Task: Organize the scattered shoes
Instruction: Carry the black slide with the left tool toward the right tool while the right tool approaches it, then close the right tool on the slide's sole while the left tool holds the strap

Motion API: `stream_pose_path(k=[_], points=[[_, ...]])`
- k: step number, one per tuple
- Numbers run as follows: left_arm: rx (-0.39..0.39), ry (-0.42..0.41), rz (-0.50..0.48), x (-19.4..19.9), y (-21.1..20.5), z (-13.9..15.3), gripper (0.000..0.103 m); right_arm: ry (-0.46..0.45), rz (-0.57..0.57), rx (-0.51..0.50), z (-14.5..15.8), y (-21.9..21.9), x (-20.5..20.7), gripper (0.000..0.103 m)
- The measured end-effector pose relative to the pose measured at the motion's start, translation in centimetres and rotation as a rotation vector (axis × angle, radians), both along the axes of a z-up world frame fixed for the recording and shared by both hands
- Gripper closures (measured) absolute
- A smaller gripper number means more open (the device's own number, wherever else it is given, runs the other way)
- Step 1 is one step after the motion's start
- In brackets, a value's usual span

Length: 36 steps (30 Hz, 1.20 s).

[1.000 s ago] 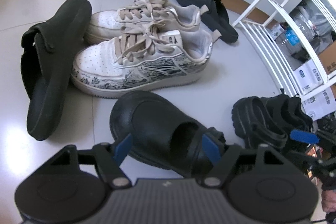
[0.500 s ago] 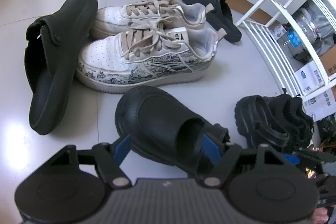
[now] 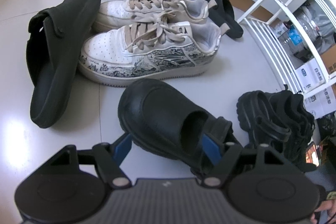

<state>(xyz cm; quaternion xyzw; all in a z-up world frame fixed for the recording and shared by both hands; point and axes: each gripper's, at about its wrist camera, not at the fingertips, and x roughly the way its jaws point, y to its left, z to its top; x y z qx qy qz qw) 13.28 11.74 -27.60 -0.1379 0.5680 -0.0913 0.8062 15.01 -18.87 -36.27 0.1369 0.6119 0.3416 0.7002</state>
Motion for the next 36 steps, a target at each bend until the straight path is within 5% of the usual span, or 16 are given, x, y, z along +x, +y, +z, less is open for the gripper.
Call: stream_pose_path(k=[4, 9, 16, 27, 36], points=[[0.001, 0.005, 0.0, 0.0, 0.1, -0.2, 0.026, 0.048, -0.016, 0.012, -0.7, -0.1, 0.1, 0.059], [0.008, 0.012, 0.003, -0.1, 0.1, -0.4, 0.026, 0.125, -0.084, 0.047, -1.7, -0.3, 0.3, 0.043], [0.006, 0.015, -0.005, -0.3, -0.1, -0.5, 0.025, 0.163, -0.181, 0.016, -2.8, -0.9, 1.4, 0.042], [0.007, 0.022, -0.007, -0.4, -0.1, -0.7, 0.024, 0.134, -0.242, 0.01, -3.6, -1.6, 3.2, 0.066], [0.007, 0.025, -0.002, -0.4, 0.2, -0.8, 0.024, -0.001, -0.27, -0.053, -2.9, -1.8, 4.8, 0.081]])
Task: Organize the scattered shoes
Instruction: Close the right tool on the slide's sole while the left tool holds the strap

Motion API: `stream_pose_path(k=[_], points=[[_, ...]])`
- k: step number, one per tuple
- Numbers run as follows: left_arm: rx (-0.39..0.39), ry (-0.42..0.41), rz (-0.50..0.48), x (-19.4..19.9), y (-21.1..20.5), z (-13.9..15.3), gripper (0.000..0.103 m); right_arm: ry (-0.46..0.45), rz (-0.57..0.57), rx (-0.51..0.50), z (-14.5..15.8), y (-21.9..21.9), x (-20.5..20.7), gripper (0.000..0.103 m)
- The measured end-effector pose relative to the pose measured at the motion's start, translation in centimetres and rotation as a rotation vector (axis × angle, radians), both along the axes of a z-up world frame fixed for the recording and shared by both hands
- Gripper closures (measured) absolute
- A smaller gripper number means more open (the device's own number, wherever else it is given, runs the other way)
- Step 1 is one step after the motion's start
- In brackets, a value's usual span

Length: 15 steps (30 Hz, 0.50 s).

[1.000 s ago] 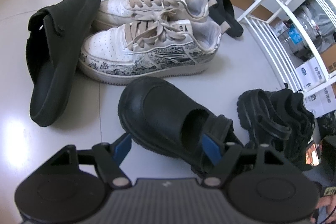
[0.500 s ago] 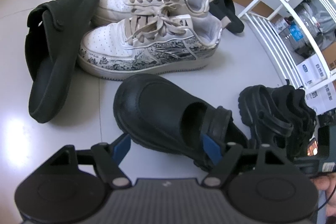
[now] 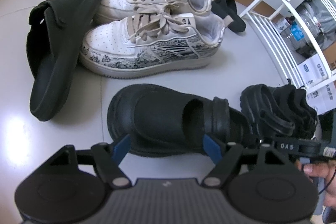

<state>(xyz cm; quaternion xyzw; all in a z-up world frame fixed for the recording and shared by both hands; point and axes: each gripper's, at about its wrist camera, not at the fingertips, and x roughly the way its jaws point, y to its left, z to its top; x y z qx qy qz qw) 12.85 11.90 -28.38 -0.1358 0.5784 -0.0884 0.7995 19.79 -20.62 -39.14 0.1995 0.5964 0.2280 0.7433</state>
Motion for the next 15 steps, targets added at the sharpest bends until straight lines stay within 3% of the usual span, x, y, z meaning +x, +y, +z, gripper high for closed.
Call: stream_pose_path(k=[7, 10, 13, 15], points=[[-0.003, -0.006, 0.003, 0.0, 0.2, 0.1, 0.024, -0.025, -0.009, -0.018, 0.2, 0.0, 0.5, 0.083], [-0.003, -0.01, 0.006, 0.0, 0.3, 0.2, 0.024, 0.025, -0.03, 0.017, 0.4, -0.4, 0.7, 0.077], [-0.003, -0.01, 0.009, 0.0, 0.4, 0.2, 0.024, 0.038, -0.046, 0.046, 0.8, -0.6, 0.6, 0.061], [-0.003, -0.01, 0.009, 0.0, 0.5, 0.2, 0.024, 0.047, -0.049, 0.05, 1.2, -0.5, 0.6, 0.06]])
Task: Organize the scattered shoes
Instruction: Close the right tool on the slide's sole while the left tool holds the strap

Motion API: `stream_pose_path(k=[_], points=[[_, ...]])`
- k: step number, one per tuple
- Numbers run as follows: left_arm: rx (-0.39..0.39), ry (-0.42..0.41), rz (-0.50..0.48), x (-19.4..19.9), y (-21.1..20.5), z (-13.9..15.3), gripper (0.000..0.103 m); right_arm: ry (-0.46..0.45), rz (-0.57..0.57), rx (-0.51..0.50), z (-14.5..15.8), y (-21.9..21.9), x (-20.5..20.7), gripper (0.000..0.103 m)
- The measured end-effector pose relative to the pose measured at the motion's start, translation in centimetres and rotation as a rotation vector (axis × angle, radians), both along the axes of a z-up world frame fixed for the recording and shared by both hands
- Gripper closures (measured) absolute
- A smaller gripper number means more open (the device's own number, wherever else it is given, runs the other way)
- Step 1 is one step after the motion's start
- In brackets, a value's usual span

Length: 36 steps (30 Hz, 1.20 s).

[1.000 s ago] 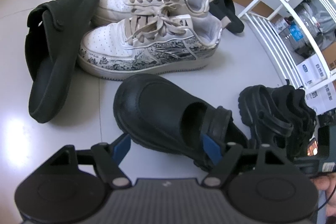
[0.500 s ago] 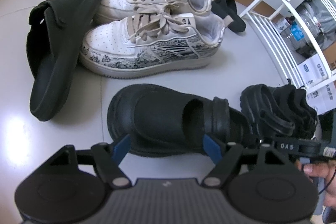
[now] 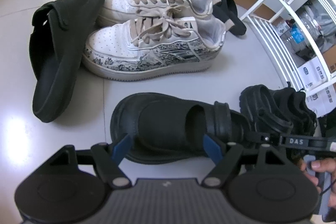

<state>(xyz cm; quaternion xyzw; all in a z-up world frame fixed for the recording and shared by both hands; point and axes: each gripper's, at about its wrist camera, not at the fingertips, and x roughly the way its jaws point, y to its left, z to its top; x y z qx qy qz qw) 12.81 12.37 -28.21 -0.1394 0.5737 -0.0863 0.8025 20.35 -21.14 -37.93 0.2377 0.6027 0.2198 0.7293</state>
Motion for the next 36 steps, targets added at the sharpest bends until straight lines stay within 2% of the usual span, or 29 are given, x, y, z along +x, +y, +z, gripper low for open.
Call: stream_pose_path(k=[6, 9, 18, 27, 30, 32, 36], points=[[0.0, 0.002, 0.003, -0.1, 0.2, -0.1, 0.024, 0.083, 0.003, 0.039, 0.0, 0.5, -0.4, 0.06], [0.001, 0.002, 0.003, -0.1, 0.3, -0.1, 0.024, 0.163, -0.025, 0.1, -1.0, 0.4, -0.4, 0.057], [0.0, 0.002, 0.001, -0.1, 0.3, -0.1, 0.024, 0.283, -0.079, 0.157, -2.7, 1.3, -0.3, 0.051], [0.0, 0.006, -0.004, -0.2, 0.4, -0.2, 0.024, 0.354, -0.133, 0.225, -4.2, 1.5, -0.2, 0.045], [0.002, 0.006, -0.001, -0.2, 0.5, -0.2, 0.024, 0.326, -0.122, 0.232, -4.0, 1.7, 0.1, 0.053], [0.002, 0.008, 0.0, -0.2, 0.5, -0.2, 0.024, 0.266, -0.106, 0.209, -3.3, 1.9, 0.5, 0.063], [0.002, 0.01, -0.003, -0.2, 0.4, -0.3, 0.024, 0.228, -0.104, 0.198, -3.0, 1.5, 1.4, 0.078]])
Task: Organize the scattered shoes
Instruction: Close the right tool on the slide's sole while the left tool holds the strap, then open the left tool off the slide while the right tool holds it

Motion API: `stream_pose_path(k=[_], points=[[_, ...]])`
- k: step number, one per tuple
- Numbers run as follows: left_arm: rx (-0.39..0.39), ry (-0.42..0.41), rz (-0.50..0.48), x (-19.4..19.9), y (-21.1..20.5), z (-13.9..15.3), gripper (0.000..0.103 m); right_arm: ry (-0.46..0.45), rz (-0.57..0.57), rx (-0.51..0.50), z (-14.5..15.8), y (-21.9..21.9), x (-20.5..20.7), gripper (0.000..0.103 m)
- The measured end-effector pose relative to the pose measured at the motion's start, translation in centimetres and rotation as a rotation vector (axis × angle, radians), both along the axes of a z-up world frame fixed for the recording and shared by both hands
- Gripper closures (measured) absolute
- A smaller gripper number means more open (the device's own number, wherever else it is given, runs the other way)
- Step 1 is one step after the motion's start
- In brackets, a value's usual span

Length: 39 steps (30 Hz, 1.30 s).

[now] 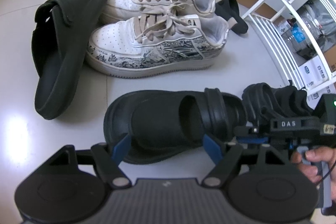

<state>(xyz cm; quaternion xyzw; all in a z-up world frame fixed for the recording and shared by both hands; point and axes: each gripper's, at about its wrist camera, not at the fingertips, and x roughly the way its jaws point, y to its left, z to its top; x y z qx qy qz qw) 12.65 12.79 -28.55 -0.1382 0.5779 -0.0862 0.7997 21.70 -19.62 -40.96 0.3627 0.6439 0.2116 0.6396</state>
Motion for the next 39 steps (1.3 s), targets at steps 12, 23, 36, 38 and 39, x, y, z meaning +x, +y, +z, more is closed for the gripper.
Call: stream_pose_path(k=[12, 23, 36, 38, 39], points=[[0.002, -0.003, 0.003, 0.0, 0.1, 0.0, 0.024, -0.043, -0.022, -0.056, 0.8, -1.3, 1.7, 0.091], [0.006, -0.003, 0.004, -0.1, 0.0, 0.1, 0.024, 0.13, -0.07, 0.033, -1.0, -0.5, 1.2, 0.056], [0.004, -0.003, 0.006, -0.2, 0.4, 0.2, 0.024, 0.227, -0.067, 0.073, -2.8, 2.4, 1.6, 0.057], [0.003, -0.004, 0.007, -0.2, 0.4, 0.2, 0.024, 0.189, -0.055, 0.059, -2.5, 2.4, 1.7, 0.061], [0.003, -0.004, 0.007, -0.2, 0.4, 0.2, 0.024, 0.167, -0.052, 0.046, -2.2, 2.3, 1.9, 0.063]])
